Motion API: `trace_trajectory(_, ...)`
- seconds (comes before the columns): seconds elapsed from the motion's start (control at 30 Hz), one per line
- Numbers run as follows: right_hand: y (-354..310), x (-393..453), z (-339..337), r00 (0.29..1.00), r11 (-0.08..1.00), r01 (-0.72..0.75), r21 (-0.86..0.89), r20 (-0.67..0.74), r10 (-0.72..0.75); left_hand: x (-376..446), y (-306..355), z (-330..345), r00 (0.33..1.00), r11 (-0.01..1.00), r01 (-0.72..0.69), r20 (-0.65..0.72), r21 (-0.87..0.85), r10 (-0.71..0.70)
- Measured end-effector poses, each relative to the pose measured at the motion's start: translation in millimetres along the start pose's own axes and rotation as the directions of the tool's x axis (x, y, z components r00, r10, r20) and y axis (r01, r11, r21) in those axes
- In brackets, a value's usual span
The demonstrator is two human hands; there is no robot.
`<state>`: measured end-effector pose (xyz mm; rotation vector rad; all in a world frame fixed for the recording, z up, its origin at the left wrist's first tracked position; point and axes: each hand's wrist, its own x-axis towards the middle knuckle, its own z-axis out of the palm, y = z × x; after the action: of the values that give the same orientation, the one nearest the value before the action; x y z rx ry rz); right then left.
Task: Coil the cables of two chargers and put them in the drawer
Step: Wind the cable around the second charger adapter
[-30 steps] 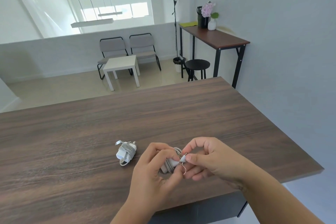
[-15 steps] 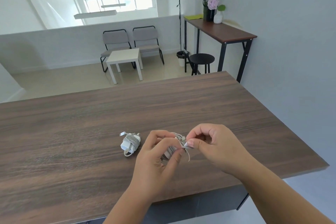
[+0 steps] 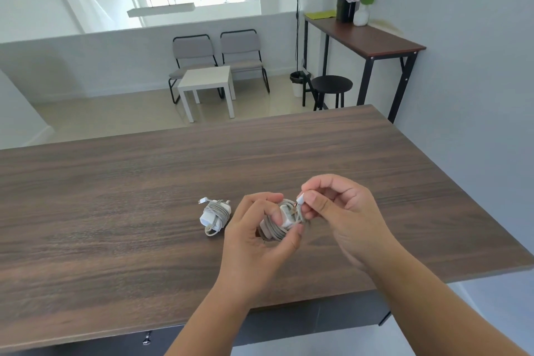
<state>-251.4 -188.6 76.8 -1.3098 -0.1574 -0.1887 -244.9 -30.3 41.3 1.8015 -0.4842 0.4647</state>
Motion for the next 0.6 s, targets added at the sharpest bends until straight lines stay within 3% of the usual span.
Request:
trace_trajectory(0.17, -10.3, 9.3, 2.9, 1.0, 0.997, 0.026, 0.076, -0.003, -0.026, -5.1, -5.1, 0.8, 0.989, 0.989, 0.14, 0.044, -0.051, -0.138)
trace_trajectory(0.27, -22.9, 16.8, 6.8, 0.998, 0.999, 0.03, -0.01, 0.061, -0.029, -7.3, -2.3, 3.6, 0.984, 0.985, 0.168, 0.059, -0.046, -0.165)
trace_trajectory(0.47, -34.3, 24.1, 14.1, 0.988, 0.995, -0.008, -0.099, 0.151, 0.023, -5.7, 12.3, 5.7, 0.965, 0.931, 0.255, 0.127, -0.261, -0.229)
trace_trajectory(0.6, -34.3, 20.0, 4.5, 0.978, 0.991, -0.126, 0.034, 0.174, 0.118, -4.3, 8.0, 3.3, 0.944, 0.858, 0.322, 0.07, -0.4, -0.322)
